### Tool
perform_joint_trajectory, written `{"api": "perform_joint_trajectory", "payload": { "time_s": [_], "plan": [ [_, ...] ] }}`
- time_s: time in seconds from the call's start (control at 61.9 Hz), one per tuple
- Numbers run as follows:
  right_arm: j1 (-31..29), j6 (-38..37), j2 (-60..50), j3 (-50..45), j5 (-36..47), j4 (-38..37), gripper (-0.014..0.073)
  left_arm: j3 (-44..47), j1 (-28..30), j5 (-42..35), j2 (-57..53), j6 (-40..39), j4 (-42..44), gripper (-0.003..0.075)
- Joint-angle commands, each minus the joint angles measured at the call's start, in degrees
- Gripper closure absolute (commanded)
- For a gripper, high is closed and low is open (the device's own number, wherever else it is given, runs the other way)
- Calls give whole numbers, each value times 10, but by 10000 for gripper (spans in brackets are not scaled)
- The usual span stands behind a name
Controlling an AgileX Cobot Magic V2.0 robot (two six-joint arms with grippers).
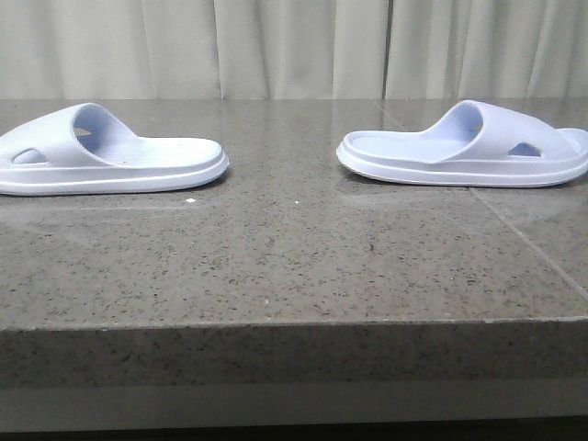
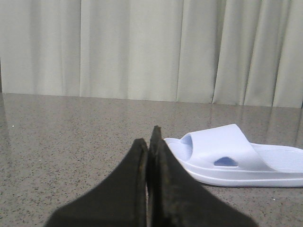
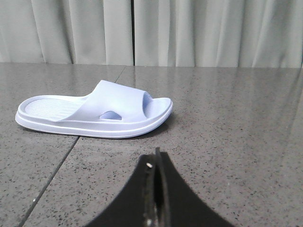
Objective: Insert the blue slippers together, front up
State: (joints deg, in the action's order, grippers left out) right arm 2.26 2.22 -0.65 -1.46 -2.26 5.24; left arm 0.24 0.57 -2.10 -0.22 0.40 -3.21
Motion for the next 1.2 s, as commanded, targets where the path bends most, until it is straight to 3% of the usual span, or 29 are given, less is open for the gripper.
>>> {"api": "perform_joint_trajectory", "payload": {
  "time_s": [0.0, 0.711, 0.938, 1.18],
  "plan": [
    [-3, 3, -9, 2, 48, -8, 662, 3, 1, -45, -9, 0, -4, 741],
    [-3, 3, -9, 2, 48, -8, 662, 3, 1, -45, -9, 0, -4, 741],
    [-3, 3, -9, 15, 47, 0, 662, -12, 1, -85, -9, -4, -15, 741],
    [-3, 3, -2, 123, -29, 0, 662, -158, 1, 38, 10, 0, -21, 741]
  ]
}}
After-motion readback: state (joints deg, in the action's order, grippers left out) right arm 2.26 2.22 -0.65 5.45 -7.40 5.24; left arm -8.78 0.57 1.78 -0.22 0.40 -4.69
